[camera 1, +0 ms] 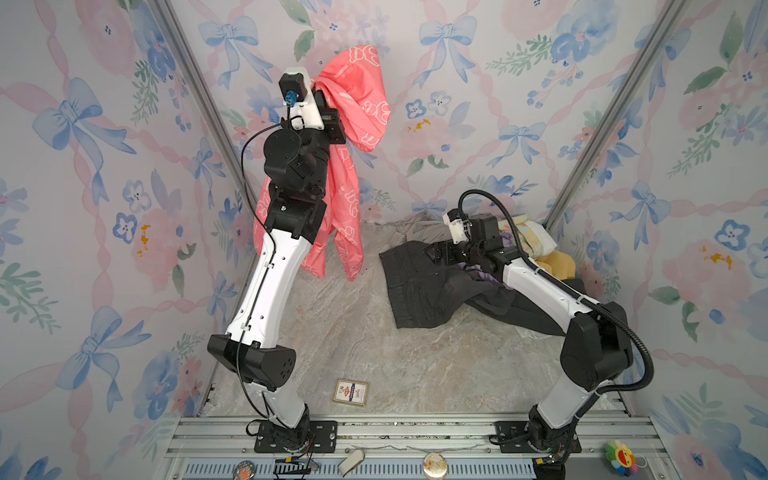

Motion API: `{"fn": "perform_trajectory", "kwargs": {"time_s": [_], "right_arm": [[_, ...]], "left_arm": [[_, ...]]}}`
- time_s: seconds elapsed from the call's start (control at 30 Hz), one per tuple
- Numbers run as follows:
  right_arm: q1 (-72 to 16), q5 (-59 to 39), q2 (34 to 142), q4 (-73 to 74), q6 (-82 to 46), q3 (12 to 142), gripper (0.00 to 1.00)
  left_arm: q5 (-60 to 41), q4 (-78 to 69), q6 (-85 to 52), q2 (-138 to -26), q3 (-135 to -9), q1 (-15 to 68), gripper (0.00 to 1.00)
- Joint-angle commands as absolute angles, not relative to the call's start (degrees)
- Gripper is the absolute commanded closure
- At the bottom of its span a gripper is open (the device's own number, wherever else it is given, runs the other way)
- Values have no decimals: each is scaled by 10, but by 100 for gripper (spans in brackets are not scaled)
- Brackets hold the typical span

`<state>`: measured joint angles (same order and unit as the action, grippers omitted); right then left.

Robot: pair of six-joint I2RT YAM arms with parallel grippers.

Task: Pick out a specific cloth from the pile
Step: 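Carry the pink garment off with the left gripper while the right gripper releases it, then lower the pink garment onto the table corner with the left gripper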

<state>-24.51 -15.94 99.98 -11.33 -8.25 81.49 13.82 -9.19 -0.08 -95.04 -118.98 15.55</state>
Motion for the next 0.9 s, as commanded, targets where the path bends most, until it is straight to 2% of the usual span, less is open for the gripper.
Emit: {"fn": "perform_trajectory", "kwargs": {"time_s": [0.0,0.23,0.63,0.87], "right_arm": [[-286,-161,1018,-94,-75,823,6],[-350,-162,1031,-76,-69,824,2],[-388,-143,1008,-64,-61,781,3],[-395,-147,990,-54,-51,764,3]], "left_arm": [[163,-107,11,-877,-1108,118,100],[176,-131,-3,-806,-983,54,100],[204,-87,-20,-843,-1023,43,100],[189,-81,-37,-852,-992,42,100]]}}
